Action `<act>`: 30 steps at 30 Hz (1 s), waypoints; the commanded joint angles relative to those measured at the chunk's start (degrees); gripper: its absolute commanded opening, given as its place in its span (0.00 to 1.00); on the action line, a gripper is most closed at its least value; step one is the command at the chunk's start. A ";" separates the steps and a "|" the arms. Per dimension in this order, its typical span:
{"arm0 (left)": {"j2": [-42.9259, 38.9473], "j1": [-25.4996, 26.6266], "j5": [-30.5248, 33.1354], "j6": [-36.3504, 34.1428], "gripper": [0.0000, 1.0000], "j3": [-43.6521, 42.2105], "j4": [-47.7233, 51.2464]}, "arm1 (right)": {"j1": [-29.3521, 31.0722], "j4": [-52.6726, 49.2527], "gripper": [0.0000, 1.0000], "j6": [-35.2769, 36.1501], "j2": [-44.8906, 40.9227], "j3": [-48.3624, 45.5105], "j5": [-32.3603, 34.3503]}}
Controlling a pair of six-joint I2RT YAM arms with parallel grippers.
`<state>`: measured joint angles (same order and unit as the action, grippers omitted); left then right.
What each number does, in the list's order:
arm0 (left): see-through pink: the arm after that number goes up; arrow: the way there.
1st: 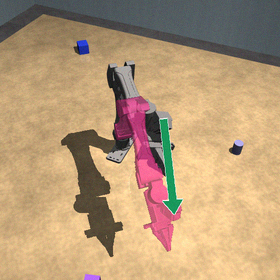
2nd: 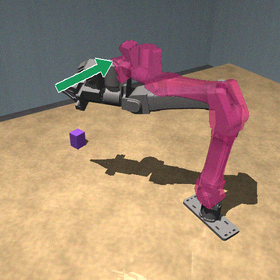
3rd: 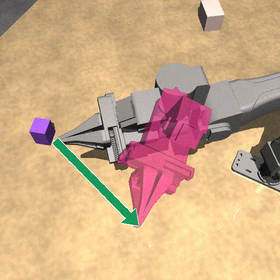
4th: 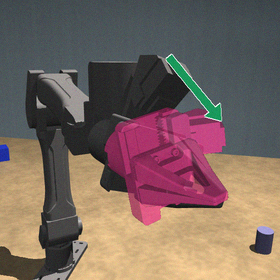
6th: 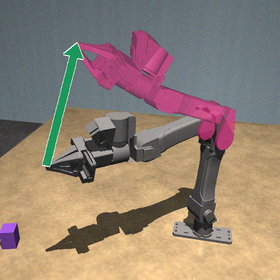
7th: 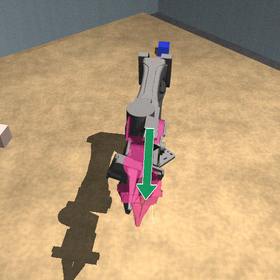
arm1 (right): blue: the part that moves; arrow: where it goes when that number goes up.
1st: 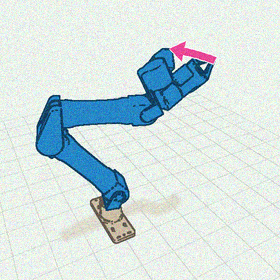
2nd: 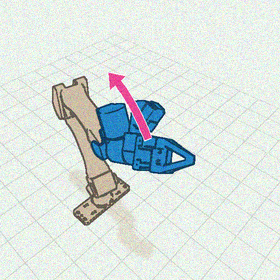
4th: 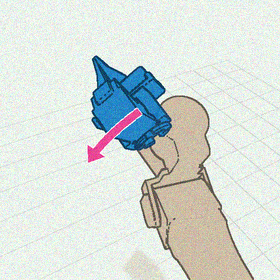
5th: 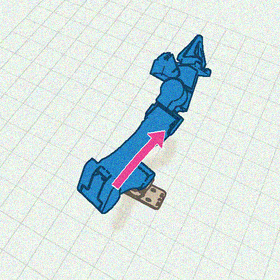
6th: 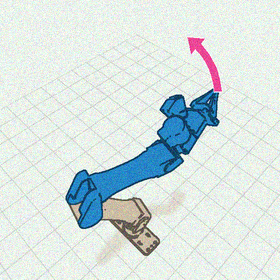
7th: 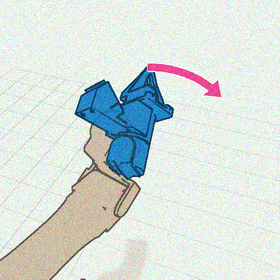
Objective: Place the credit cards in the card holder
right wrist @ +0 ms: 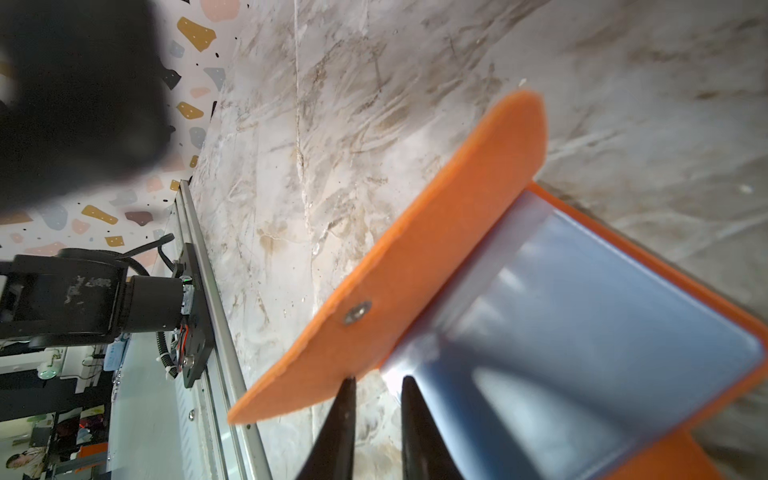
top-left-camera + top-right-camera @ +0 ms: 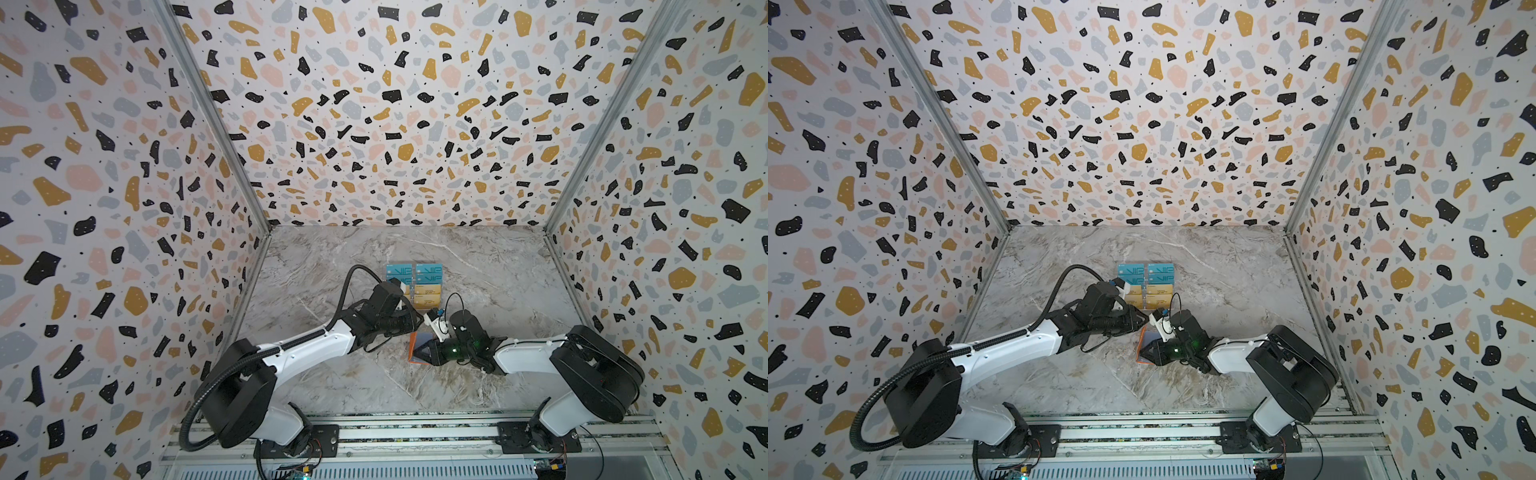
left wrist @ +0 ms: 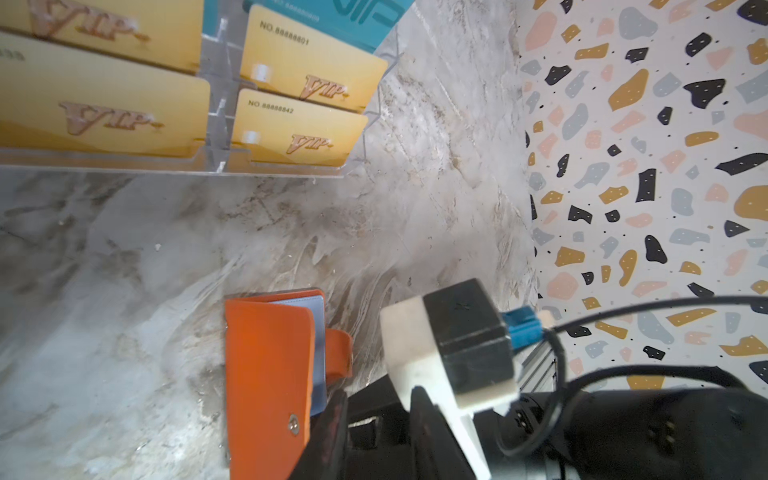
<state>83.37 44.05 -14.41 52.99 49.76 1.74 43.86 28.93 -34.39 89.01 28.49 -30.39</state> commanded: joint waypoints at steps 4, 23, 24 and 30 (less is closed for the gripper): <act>0.77 -1.64 -1.98 0.77 0.26 -2.09 -3.36 | 0.35 4.68 0.37 -0.63 1.07 1.53 -0.21; 2.07 -4.05 -1.85 -9.68 0.24 -1.38 6.46 | 0.40 6.69 0.41 -0.32 6.05 3.50 -0.24; 2.14 -4.05 -1.42 -10.66 0.26 -1.00 7.70 | 0.35 6.87 0.41 -0.43 6.12 3.50 -0.28; 2.03 -3.24 -2.36 -14.76 0.41 -0.59 10.40 | 0.27 6.85 0.41 -0.72 6.78 4.25 -0.96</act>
<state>85.84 40.29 -16.43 42.09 47.51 9.43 43.90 35.16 -35.29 95.37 30.74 -30.85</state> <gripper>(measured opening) 0.402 0.409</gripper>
